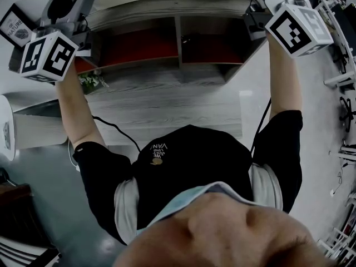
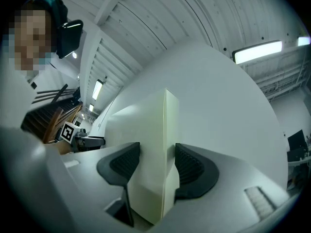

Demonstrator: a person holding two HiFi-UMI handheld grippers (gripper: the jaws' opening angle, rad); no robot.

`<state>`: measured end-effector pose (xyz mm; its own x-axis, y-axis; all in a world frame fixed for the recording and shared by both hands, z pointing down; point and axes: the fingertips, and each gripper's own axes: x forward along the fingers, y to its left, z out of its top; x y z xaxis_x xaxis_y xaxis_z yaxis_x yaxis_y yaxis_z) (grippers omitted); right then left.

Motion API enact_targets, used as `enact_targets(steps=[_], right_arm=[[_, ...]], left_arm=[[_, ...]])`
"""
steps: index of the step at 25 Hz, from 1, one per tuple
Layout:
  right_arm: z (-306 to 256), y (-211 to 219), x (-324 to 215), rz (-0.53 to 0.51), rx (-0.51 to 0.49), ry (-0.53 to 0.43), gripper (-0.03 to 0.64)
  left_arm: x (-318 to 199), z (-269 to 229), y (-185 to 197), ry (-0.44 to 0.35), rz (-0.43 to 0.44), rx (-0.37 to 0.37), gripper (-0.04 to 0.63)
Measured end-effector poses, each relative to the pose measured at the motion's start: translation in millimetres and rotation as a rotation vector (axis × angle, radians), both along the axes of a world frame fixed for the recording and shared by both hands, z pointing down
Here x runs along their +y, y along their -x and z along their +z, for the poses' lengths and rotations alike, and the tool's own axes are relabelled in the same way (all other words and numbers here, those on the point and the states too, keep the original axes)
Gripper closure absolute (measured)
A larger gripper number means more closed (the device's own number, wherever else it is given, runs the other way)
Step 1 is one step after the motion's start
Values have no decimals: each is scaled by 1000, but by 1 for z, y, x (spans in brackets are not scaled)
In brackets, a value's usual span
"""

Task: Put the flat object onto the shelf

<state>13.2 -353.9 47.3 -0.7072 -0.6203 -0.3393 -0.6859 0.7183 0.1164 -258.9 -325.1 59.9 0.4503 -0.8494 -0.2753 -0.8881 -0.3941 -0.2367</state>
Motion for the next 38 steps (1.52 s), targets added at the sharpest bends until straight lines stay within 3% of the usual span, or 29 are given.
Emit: enact_targets(steps=[9,18,25,38], right_arm=[[-1,1,-15,-3,-4,24,399],[-3,2,-11,-13,-46,20,390],[-2,-2,-17,8,-79,22,307],[10,-8,-6,18,-71,26,305]], left_arm=[[-10,3,0,14,13,10,314],[-6,0,3,-31,41,61,313],[-13,5,5,-14,32,79,280],[6,9,13,-15,11,101,276]])
